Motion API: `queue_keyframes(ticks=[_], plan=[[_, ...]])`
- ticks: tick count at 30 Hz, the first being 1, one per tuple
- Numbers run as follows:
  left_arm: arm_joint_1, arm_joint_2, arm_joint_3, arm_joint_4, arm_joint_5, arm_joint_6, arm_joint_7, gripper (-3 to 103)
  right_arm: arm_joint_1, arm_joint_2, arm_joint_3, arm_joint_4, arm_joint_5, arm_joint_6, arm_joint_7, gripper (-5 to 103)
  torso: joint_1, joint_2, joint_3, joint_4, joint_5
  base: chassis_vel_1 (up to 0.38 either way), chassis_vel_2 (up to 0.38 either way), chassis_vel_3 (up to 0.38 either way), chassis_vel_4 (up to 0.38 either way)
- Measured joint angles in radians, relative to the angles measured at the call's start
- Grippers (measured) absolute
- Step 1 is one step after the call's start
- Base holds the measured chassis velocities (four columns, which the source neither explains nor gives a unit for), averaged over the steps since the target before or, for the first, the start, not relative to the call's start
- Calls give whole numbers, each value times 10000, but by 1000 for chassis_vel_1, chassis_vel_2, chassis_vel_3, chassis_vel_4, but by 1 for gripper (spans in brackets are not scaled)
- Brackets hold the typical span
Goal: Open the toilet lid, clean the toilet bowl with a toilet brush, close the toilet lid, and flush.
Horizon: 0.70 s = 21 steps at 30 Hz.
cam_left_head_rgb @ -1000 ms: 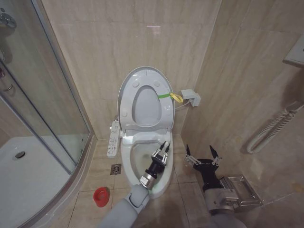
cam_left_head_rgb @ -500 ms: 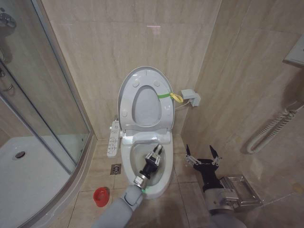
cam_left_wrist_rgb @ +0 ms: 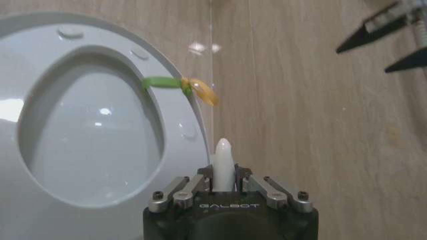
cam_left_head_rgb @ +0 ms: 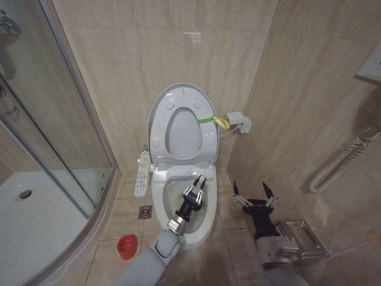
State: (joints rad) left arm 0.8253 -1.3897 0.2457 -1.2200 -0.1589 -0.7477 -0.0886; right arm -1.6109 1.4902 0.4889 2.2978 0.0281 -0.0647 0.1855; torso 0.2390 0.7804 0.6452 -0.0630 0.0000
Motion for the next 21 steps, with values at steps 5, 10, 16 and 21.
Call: queue_keyframes(ticks=[5, 10, 16, 21], plan=[[-9, -280, -135, 836, 231, -318, 36, 22, 0, 0, 0, 0, 0, 0, 0, 100, 0, 0, 0, 0, 0, 0, 0, 0, 0], [-153, -154, -406, 1392, 296, -411, 108, 22, 0, 0, 0, 0, 0, 0, 0, 100, 0, 0, 0, 2, 0, 0, 0, 0, 0], [-341, -114, -670, 1893, 358, -592, 142, 22, 0, 0, 0, 0, 0, 0, 0, 100, 0, 0, 0, 0, 0, 0, 0, 0, 0], [-281, -56, -713, 1799, 349, -614, 137, 22, 0, 1, -1, 0, 0, 0, 0, 100, 0, 0, 0, 2, 0, 0, 0, 0, 0]])
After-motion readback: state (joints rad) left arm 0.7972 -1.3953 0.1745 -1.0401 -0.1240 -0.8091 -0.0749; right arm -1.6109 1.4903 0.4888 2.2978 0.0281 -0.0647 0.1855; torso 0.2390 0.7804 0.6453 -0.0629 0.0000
